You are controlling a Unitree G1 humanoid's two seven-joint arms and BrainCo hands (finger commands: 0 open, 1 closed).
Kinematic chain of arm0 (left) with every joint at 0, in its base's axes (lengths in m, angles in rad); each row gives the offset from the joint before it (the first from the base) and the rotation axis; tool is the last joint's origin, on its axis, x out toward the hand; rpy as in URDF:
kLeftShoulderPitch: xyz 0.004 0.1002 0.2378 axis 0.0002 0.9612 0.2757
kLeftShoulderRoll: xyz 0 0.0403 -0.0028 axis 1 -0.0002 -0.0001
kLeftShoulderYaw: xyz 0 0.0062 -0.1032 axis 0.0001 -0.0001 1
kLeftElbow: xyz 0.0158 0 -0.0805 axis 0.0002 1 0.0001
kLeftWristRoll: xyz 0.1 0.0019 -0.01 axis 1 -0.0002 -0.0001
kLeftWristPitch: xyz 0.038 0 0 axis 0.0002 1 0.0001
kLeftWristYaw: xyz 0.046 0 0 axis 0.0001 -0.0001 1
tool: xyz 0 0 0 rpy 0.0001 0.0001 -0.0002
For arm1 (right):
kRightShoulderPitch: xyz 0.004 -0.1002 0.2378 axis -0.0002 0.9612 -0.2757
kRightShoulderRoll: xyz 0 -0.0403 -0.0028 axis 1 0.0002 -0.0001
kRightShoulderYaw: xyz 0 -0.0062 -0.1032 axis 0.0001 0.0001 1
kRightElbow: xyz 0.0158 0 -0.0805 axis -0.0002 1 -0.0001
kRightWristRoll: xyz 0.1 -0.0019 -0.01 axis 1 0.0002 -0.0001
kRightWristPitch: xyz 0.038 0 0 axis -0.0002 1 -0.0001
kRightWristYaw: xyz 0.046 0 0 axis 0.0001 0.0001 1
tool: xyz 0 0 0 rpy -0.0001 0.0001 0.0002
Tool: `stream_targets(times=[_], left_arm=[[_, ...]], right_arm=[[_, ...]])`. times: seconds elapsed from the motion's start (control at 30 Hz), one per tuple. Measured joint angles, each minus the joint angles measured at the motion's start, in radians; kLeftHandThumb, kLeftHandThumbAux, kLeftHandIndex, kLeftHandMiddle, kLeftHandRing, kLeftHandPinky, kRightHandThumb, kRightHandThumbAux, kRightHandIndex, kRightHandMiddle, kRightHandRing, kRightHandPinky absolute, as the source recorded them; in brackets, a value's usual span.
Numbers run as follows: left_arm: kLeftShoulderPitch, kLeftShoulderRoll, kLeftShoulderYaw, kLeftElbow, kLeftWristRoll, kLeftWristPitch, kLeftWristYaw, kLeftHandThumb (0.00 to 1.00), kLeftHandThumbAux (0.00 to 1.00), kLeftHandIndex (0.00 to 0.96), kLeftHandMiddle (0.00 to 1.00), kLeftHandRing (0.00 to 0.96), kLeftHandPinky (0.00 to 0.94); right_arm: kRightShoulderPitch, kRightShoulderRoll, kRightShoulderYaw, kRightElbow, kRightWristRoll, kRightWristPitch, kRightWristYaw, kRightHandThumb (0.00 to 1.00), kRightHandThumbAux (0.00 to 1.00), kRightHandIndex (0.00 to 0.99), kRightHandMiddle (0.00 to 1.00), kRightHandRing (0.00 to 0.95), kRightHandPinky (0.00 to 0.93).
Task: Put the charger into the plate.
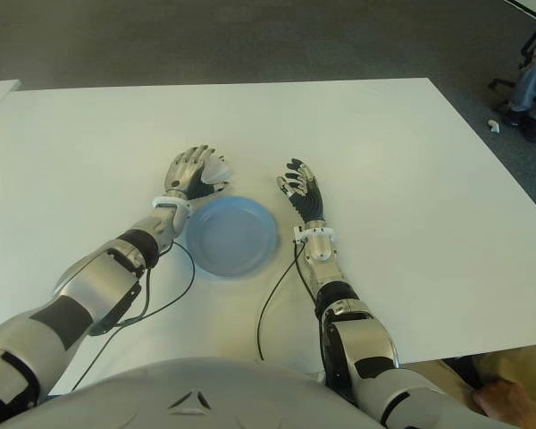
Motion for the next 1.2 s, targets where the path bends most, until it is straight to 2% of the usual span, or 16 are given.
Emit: stream_targets(times=[0.57,1.2], left_arm=[[-0.041,-0.046,0.023,0.006,-0.021,0.048,-0.155,0.185,0.290,0.000,0.000,0.000,0.000],[-0.046,-0.060,0.027,0.010,-0.024,0.055,-0.184,0.159,0.362,0.000,0.000,0.000,0.005]], right_arm=[[0.000,0.002,-0.005,-0.001,0.016,-0.001,0.013,0.647,0.589,0.155,0.251,0.254,0.275],[0.003,0.002,-0.004,-0.007,0.015,-0.001,0.006,0.556,0.584,0.146,0.233,0.245,0.258]])
